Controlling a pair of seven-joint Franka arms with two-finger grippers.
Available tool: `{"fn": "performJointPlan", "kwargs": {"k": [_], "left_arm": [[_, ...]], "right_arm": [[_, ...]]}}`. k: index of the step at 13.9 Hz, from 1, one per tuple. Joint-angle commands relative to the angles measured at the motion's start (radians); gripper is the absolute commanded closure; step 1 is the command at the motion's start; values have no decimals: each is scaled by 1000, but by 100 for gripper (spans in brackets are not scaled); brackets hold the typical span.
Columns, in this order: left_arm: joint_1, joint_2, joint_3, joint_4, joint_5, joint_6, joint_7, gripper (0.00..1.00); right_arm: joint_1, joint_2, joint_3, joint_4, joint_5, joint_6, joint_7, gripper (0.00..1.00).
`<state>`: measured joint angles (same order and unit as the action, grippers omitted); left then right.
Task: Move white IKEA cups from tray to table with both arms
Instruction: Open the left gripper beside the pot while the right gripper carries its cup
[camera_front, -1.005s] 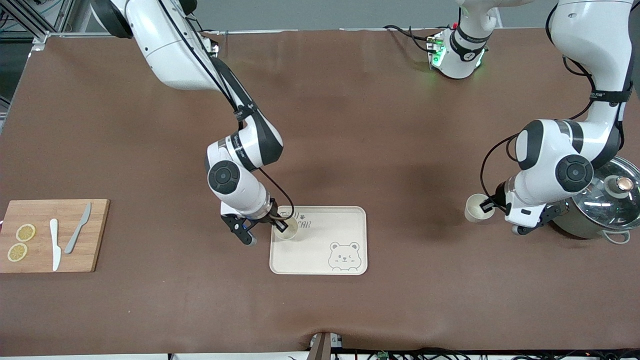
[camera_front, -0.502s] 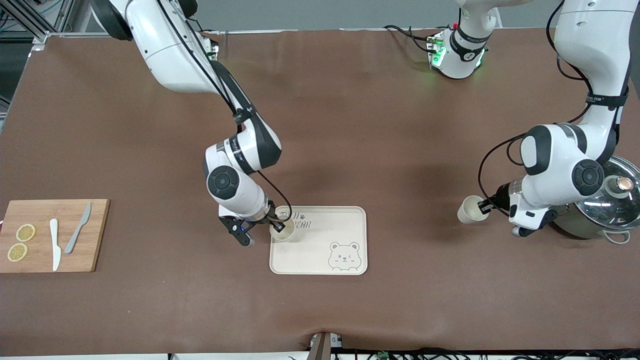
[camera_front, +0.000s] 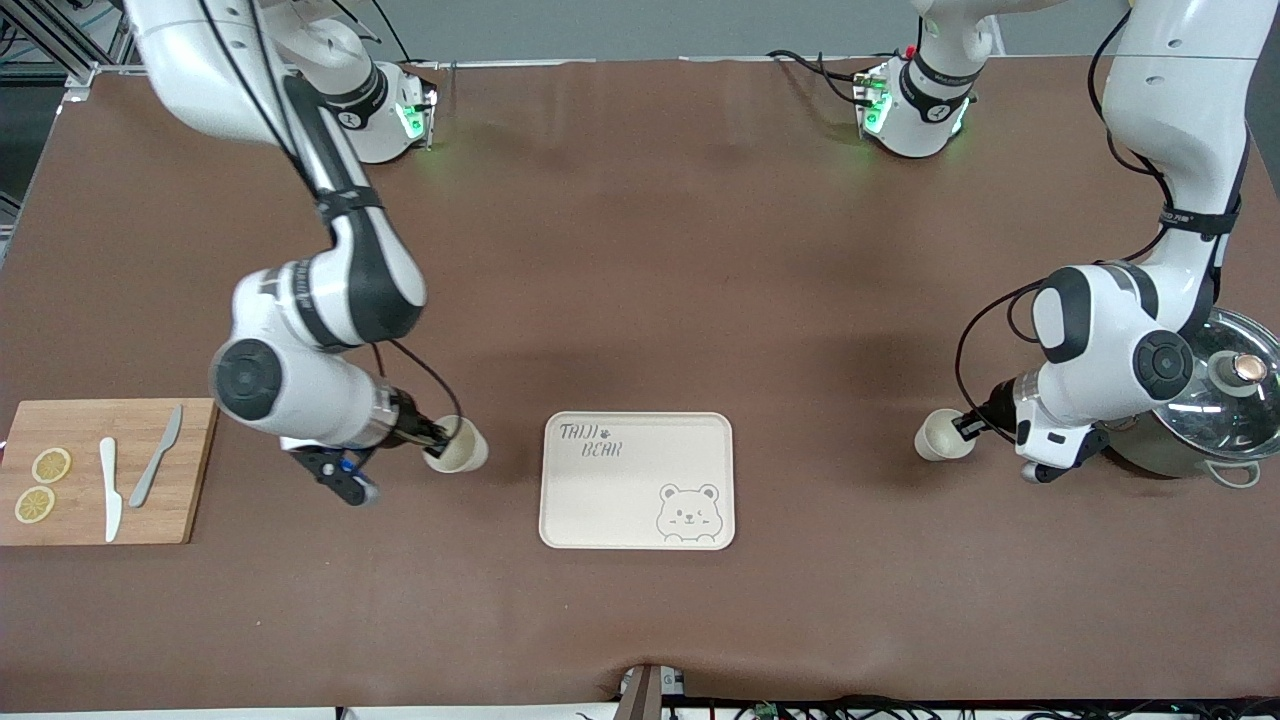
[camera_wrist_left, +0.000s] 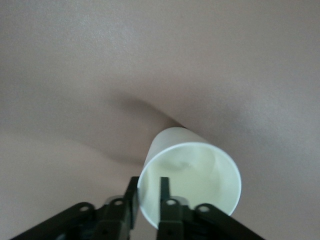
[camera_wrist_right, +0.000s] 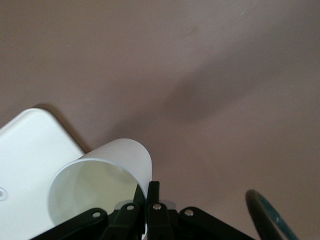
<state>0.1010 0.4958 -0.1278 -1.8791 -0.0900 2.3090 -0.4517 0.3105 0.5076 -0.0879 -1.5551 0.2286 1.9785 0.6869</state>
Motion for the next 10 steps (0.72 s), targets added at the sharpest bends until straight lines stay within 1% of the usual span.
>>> {"fn": "performJointPlan", "kwargs": {"k": [1,4,6,8,10], "left_arm": [[5,-5,-6,5,-22,9,22,0],[6,-45,-6,5,-24,-2,22,0],[12,-88,-4,5,-22,-13,18,0],[13,-123,-3,18,-16,-40,21,0],[13,-137,-1,56,-10,-91,18,0]], "right_arm": [[-83,-156,19,-256,-2,100,-215,100],[-174,-233,17,-426,-8,170,-468,100],[-212,-276,11,-531,-12,224,-605,100],[-252,-303,-13,-635,-17,302,-728,100],[-304,-304,-24,-683,-17,338,-867,100]]}}
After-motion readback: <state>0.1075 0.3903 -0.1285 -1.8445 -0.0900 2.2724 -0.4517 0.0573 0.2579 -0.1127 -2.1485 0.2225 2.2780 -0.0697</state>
